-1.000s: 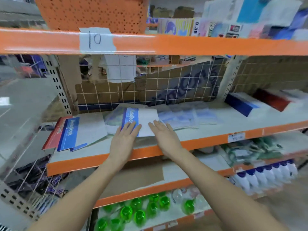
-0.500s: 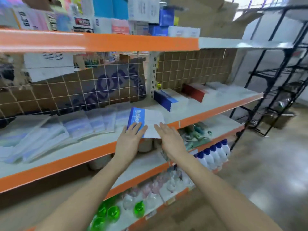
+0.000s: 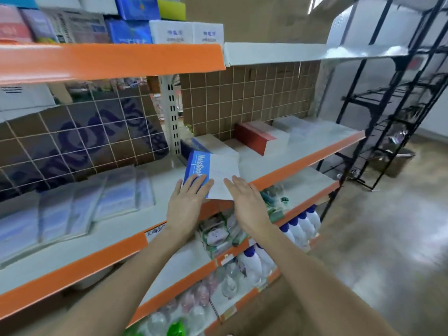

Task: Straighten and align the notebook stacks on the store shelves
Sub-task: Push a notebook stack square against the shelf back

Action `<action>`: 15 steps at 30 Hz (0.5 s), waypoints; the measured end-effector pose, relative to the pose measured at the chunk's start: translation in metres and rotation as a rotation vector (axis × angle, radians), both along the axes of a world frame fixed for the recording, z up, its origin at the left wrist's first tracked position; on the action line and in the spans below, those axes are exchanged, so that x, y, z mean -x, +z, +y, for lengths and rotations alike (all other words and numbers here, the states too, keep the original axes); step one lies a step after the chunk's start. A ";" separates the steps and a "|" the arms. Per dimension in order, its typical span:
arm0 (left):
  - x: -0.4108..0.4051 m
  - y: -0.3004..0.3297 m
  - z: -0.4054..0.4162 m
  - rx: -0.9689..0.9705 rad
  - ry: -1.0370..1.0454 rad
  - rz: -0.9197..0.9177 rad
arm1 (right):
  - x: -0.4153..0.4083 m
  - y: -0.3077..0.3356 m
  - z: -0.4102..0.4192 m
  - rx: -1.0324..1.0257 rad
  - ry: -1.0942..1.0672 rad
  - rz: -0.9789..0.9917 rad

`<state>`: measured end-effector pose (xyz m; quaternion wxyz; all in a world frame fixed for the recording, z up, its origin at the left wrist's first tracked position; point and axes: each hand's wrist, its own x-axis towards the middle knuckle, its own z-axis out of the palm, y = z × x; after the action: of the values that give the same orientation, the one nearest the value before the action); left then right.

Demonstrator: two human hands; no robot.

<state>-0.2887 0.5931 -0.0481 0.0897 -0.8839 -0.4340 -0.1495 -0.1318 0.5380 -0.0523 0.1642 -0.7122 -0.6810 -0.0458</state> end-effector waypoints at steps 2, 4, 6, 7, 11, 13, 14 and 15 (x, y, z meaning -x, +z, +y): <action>-0.020 -0.003 0.026 0.006 0.001 -0.019 | -0.022 -0.002 0.029 0.002 -0.005 -0.007; -0.040 -0.005 0.051 0.000 -0.006 -0.063 | -0.042 -0.004 0.060 0.020 0.006 -0.018; -0.057 -0.008 0.072 0.029 0.012 -0.151 | -0.060 -0.006 0.088 0.063 0.038 -0.054; -0.063 -0.012 0.081 0.058 0.026 -0.152 | -0.068 -0.008 0.101 0.090 0.058 -0.070; -0.079 -0.031 0.116 0.102 0.107 -0.089 | -0.095 -0.014 0.148 0.161 0.156 -0.109; -0.083 -0.034 0.127 0.108 0.115 -0.067 | -0.104 -0.017 0.165 0.212 0.187 -0.121; -0.084 -0.035 0.129 0.118 0.120 -0.046 | -0.108 -0.018 0.171 0.247 0.198 -0.112; -0.085 -0.037 0.132 0.120 0.123 -0.040 | -0.111 -0.019 0.178 0.275 0.214 -0.102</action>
<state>-0.2039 0.7253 -0.0847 0.0371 -0.8563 -0.4971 -0.1350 -0.0207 0.7161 -0.0712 0.0346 -0.6481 -0.7602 0.0295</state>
